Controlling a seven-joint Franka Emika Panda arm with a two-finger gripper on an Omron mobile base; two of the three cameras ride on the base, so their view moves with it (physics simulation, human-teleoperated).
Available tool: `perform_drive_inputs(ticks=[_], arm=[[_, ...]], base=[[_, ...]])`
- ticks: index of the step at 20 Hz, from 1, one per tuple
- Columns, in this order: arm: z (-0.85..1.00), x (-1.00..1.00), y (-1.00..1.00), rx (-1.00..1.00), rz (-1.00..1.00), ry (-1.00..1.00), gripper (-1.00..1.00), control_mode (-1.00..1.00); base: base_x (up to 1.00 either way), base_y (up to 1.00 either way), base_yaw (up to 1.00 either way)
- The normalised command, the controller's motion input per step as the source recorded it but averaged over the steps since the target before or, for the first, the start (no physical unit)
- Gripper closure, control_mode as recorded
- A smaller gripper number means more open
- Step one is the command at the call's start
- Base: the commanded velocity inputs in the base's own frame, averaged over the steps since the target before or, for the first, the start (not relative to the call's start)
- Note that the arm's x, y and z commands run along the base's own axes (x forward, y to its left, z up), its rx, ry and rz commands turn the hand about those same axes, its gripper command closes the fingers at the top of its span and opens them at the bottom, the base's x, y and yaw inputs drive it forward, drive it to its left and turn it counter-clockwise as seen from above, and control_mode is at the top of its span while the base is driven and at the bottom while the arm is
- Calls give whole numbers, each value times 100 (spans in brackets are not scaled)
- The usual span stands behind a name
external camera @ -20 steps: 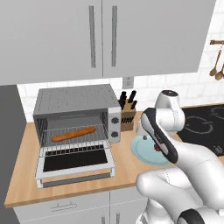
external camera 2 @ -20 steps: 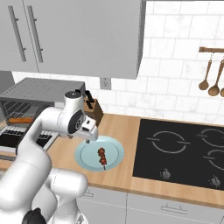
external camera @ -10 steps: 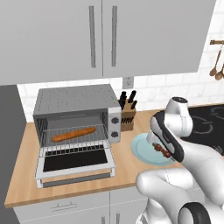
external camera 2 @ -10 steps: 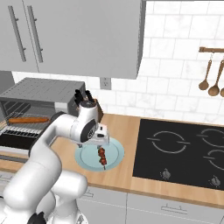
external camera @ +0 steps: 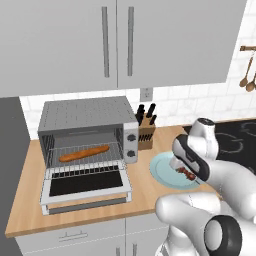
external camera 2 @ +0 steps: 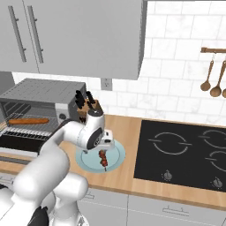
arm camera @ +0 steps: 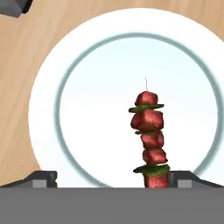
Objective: Pick up the kebab skewer and baguette bread, and place them inside the toaster oven. Close the toaster oven door and start by setting the timer.
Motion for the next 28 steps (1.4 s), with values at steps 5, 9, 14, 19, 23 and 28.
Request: perform_drive_inputs(ticks=[5, 9, 14, 19, 23, 28], arm=[[-23, 17, -16, 0, 1, 0, -100, -100], [-24, 3, -9, 0, 0, 0, -100, -100], [-29, 3, -12, 0, 0, 0, -100, -100], [-25, 1, -4, 0, 0, 1, -100, -100], [-16, 0, 0, 0, 0, 3, -100, -100], [-6, 2, -2, 0, 0, 2, -100, -100]], base=[[0, 0, 0], [0, 0, 0], [0, 0, 0], [0, 0, 0], [0, 0, 0], [0, 0, 0]])
